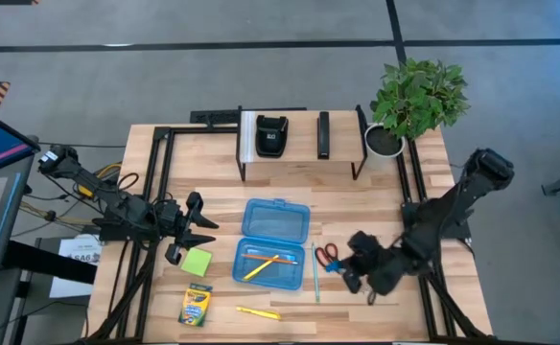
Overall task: Pack school essentials
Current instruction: Put the blue eraser into the blue supply box, then put the blue pencil into the blue supply box
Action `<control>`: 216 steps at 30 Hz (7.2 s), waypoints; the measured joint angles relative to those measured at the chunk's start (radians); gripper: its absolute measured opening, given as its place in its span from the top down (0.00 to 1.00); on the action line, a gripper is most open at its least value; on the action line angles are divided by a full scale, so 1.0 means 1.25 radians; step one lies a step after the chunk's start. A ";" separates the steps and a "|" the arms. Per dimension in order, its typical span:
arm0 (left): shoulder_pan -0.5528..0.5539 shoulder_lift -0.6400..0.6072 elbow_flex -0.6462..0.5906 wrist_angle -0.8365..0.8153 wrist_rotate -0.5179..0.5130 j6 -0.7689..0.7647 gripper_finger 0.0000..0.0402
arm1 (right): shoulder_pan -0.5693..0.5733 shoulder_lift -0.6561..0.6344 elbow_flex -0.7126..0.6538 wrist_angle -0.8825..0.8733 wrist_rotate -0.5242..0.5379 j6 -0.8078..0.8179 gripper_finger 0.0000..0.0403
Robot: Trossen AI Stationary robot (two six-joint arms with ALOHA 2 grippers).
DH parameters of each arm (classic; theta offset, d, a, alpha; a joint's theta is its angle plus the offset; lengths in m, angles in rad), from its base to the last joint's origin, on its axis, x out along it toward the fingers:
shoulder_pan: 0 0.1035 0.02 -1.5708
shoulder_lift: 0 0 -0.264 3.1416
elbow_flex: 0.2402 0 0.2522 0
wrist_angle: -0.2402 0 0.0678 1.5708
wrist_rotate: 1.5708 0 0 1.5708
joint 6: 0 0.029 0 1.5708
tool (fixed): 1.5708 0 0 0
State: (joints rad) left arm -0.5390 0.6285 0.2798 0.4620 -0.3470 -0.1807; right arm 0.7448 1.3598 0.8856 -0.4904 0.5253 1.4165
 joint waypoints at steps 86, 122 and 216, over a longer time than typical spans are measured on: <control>0.000 0.000 0.000 -0.018 -0.013 -0.032 0.66 | -0.095 0.450 0.353 -0.082 -0.290 -0.093 0.71; 0.000 0.000 0.000 -0.018 -0.012 -0.038 0.66 | -0.071 0.482 0.366 -0.078 -0.317 0.025 0.52; 0.000 0.000 0.000 -0.024 -0.021 -0.050 0.66 | -0.106 0.523 0.367 -0.267 -0.473 0.046 0.98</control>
State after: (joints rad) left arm -0.5388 0.6281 0.2802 0.4320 -0.3729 -0.2428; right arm 0.6121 2.0132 1.3437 -0.8245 -0.0660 1.4741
